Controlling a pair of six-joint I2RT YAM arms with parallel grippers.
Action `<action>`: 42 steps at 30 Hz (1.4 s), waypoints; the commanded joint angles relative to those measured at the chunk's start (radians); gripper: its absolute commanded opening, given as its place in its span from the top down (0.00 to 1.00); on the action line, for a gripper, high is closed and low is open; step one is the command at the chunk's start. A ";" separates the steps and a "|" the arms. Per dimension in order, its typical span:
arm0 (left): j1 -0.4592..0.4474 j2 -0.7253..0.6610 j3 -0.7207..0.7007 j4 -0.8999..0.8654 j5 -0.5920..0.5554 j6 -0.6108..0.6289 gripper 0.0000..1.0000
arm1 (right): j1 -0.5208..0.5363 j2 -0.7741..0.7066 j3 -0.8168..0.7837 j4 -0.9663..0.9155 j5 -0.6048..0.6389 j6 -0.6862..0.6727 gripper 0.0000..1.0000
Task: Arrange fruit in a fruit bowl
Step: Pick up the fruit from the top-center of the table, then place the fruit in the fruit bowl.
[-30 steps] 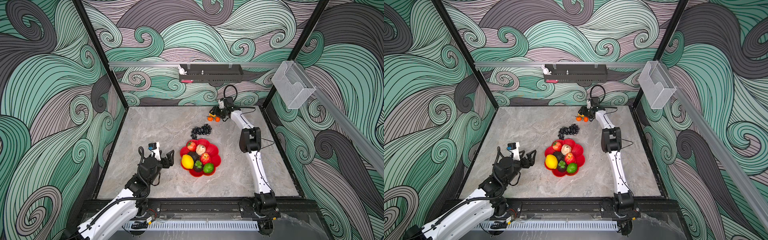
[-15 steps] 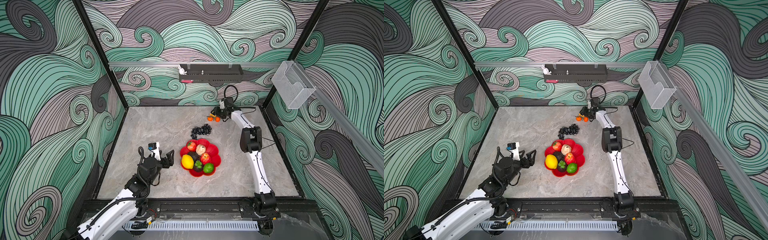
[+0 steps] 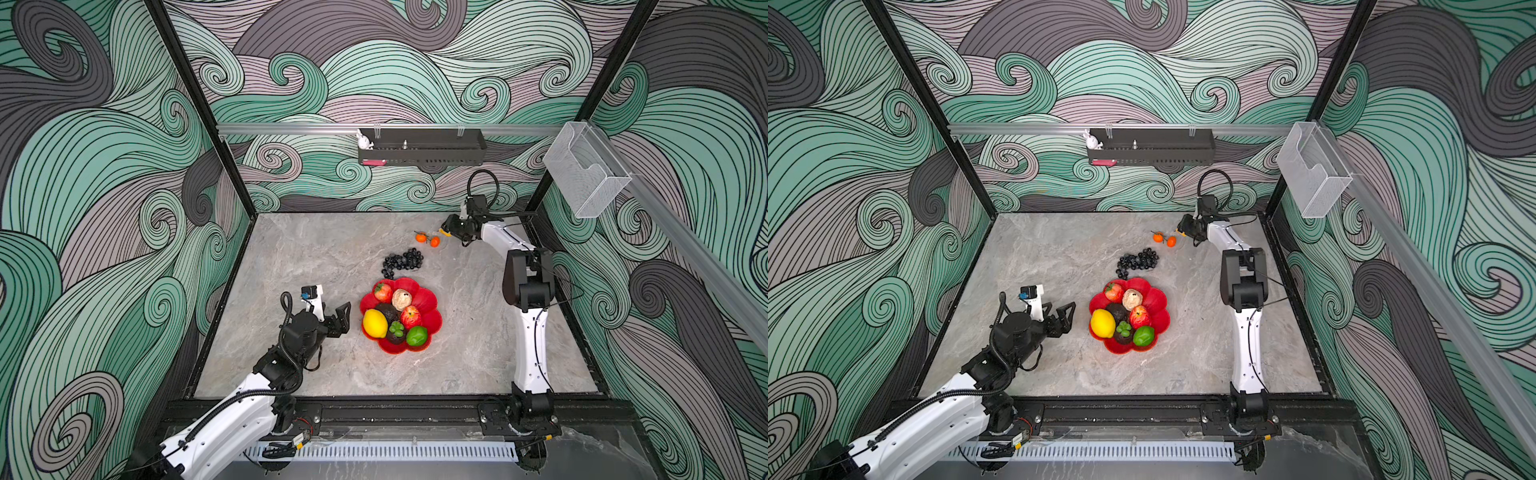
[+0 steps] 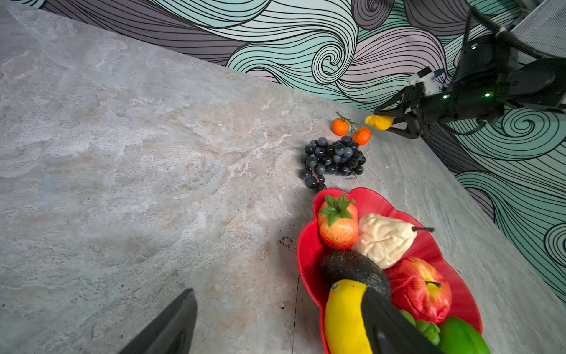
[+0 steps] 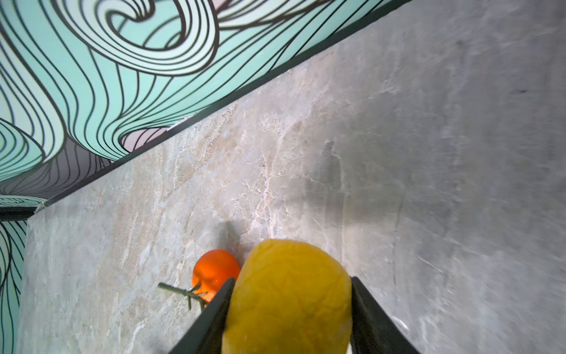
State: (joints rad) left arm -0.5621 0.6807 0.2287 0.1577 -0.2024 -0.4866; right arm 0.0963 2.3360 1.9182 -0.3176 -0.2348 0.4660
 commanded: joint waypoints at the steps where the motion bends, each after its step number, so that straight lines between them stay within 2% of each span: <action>1: 0.008 0.011 0.051 0.025 0.026 0.018 0.14 | 0.001 -0.126 -0.103 0.088 0.009 0.023 0.45; 8: 0.009 0.072 0.119 0.000 0.109 0.054 0.11 | 0.009 -0.438 -0.478 0.254 -0.106 0.161 0.45; 16: 0.008 0.105 0.258 -0.054 0.272 0.155 0.08 | 0.074 -0.745 -0.801 0.312 -0.284 0.220 0.45; 20: 0.006 0.147 0.282 0.000 0.339 0.196 0.07 | 0.122 -0.850 -0.891 0.330 -0.370 0.263 0.45; 23: 0.006 0.192 0.282 0.064 0.443 0.236 0.07 | 0.171 -0.917 -0.946 0.342 -0.423 0.287 0.45; 27: -0.003 0.257 0.301 0.114 0.527 0.279 0.07 | 0.235 -1.009 -1.030 0.348 -0.453 0.308 0.44; 33: -0.070 0.303 0.303 0.192 0.544 0.361 0.06 | 0.302 -1.120 -1.151 0.422 -0.481 0.374 0.44; 36: -0.136 0.329 0.313 0.213 0.550 0.430 0.11 | 0.329 -1.160 -1.195 0.451 -0.476 0.408 0.44; 42: -0.210 0.418 0.343 0.291 0.568 0.473 0.12 | 0.389 -1.232 -1.253 0.484 -0.455 0.451 0.44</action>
State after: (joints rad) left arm -0.7536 1.0664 0.5194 0.3801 0.3389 -0.0700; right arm 0.4644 1.1355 0.6739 0.1146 -0.6907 0.8883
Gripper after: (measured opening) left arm 0.881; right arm 0.557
